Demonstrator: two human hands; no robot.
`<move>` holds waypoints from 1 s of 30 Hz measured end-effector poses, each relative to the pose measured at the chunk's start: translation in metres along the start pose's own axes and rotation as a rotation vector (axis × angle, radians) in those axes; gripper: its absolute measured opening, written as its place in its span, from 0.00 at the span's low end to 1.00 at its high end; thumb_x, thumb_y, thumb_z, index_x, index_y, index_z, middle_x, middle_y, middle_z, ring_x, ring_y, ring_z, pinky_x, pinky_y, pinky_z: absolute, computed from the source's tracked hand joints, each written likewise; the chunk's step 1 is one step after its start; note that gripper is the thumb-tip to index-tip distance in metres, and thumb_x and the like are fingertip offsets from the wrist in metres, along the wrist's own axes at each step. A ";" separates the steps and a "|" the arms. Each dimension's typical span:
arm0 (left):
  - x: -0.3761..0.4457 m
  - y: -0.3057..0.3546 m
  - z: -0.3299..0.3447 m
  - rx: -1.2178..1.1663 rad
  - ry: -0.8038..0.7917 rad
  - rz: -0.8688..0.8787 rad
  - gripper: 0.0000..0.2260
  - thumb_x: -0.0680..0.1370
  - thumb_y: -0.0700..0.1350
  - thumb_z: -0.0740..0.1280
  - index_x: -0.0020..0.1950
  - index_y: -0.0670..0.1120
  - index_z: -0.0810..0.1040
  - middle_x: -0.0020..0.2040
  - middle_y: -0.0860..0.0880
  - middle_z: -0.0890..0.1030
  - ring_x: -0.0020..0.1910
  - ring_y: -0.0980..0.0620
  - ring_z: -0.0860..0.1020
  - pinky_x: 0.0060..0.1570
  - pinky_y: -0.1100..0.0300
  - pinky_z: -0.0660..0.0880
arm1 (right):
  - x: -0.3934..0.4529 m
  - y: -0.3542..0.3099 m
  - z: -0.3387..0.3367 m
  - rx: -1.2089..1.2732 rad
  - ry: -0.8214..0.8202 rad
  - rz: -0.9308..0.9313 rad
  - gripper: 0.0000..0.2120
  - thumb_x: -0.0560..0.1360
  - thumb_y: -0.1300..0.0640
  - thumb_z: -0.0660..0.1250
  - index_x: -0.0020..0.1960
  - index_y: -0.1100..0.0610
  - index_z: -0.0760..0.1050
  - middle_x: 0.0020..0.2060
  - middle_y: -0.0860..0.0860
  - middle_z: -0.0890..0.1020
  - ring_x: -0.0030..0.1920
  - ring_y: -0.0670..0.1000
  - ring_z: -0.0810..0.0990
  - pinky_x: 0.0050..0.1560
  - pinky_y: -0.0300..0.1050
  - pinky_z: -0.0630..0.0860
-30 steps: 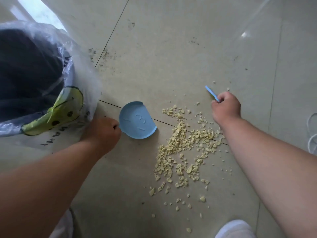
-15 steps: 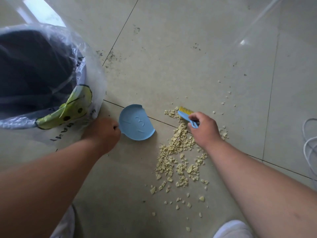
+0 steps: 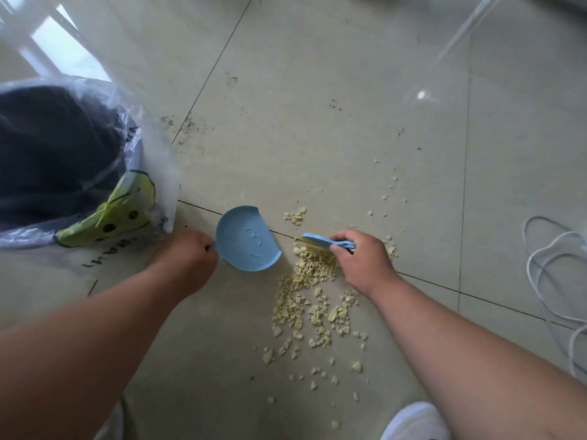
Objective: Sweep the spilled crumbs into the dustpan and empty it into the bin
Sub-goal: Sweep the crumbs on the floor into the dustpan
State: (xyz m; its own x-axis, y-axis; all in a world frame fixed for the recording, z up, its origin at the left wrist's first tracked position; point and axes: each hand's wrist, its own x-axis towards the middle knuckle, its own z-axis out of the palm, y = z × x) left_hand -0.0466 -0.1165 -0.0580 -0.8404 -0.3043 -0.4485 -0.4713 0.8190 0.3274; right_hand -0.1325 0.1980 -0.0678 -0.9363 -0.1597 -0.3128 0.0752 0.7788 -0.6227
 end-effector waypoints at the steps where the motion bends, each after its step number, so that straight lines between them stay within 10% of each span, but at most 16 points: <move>1: 0.002 0.004 -0.001 -0.038 -0.002 0.007 0.18 0.78 0.43 0.62 0.28 0.46 0.68 0.27 0.48 0.70 0.28 0.48 0.69 0.29 0.60 0.61 | 0.005 0.001 -0.006 0.026 0.037 0.011 0.06 0.78 0.57 0.72 0.52 0.47 0.83 0.43 0.43 0.83 0.42 0.39 0.80 0.35 0.24 0.70; 5: 0.021 0.023 -0.007 -0.063 0.000 0.046 0.16 0.78 0.42 0.63 0.30 0.43 0.69 0.27 0.46 0.70 0.30 0.46 0.68 0.30 0.59 0.61 | 0.038 0.010 -0.030 0.123 0.197 0.071 0.06 0.77 0.57 0.71 0.51 0.48 0.83 0.43 0.46 0.84 0.42 0.47 0.82 0.41 0.37 0.73; 12: 0.077 0.069 -0.035 0.003 0.053 0.118 0.14 0.76 0.43 0.62 0.30 0.44 0.68 0.26 0.48 0.69 0.28 0.45 0.65 0.28 0.61 0.60 | 0.107 0.041 -0.081 0.126 0.361 0.128 0.12 0.81 0.56 0.66 0.63 0.52 0.82 0.49 0.50 0.84 0.44 0.49 0.80 0.35 0.24 0.68; 22: 0.141 0.110 -0.022 0.034 -0.042 0.124 0.14 0.77 0.40 0.62 0.30 0.45 0.73 0.30 0.46 0.75 0.30 0.46 0.69 0.29 0.62 0.63 | 0.173 0.077 -0.109 0.097 0.400 0.196 0.13 0.80 0.55 0.65 0.62 0.51 0.83 0.49 0.50 0.84 0.50 0.55 0.84 0.54 0.48 0.81; 30: 0.161 0.144 -0.017 -0.205 -0.182 0.060 0.07 0.82 0.42 0.62 0.56 0.51 0.78 0.49 0.46 0.82 0.46 0.44 0.80 0.34 0.61 0.71 | 0.191 0.085 -0.109 0.077 0.379 0.207 0.17 0.83 0.55 0.62 0.70 0.51 0.79 0.59 0.49 0.83 0.54 0.49 0.79 0.55 0.38 0.73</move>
State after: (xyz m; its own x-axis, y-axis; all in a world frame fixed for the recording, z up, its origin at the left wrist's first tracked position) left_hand -0.2541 -0.0560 -0.0693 -0.8154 -0.1507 -0.5590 -0.4817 0.7121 0.5108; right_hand -0.3419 0.2995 -0.1021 -0.9576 0.2399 -0.1599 0.2860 0.7214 -0.6307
